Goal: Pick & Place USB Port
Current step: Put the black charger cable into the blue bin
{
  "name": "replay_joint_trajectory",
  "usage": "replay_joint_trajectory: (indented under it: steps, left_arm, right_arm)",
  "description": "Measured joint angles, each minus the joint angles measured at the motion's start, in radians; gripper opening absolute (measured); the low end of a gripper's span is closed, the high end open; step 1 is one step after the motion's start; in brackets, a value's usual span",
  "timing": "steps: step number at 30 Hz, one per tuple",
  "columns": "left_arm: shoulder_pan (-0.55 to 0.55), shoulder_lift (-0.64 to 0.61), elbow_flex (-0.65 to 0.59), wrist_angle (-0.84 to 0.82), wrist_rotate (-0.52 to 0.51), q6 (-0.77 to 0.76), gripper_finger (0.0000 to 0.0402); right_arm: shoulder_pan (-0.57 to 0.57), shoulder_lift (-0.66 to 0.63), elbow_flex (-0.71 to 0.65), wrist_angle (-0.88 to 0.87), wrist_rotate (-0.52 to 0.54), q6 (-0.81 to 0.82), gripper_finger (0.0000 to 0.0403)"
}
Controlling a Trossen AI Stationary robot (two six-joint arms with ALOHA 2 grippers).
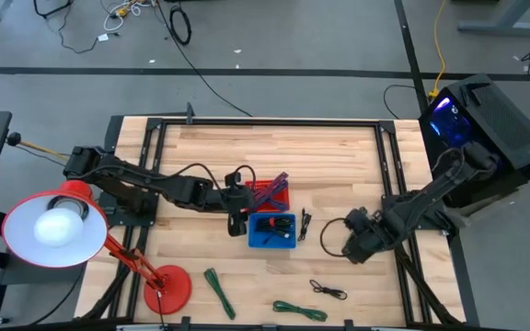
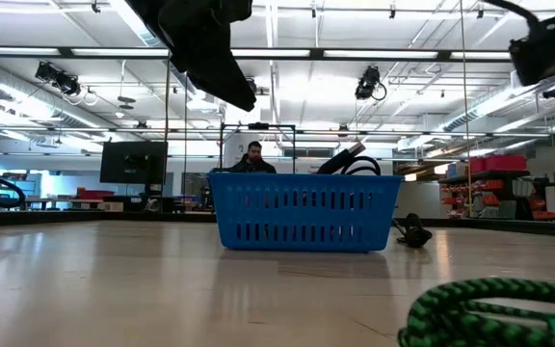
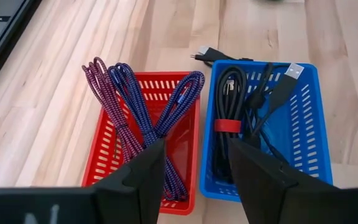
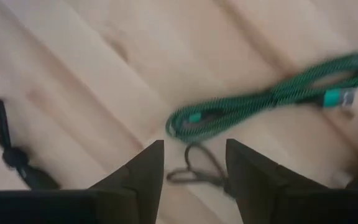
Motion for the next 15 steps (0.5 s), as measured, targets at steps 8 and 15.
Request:
replay_joint_trajectory:
  steps: [8, 15]
  left_arm:
    - [-0.015, 0.000, 0.000, -0.006, -0.003, 0.001, 0.0179]
    - [-0.014, 0.000, 0.000, -0.006, -0.003, 0.001, 0.0179]
  right_arm:
    - [0.115, 0.000, 0.000, -0.002, -0.048, 0.155, 0.0174]
    - [0.174, 0.075, 0.000, 0.001, -0.047, 0.200, 0.0174]
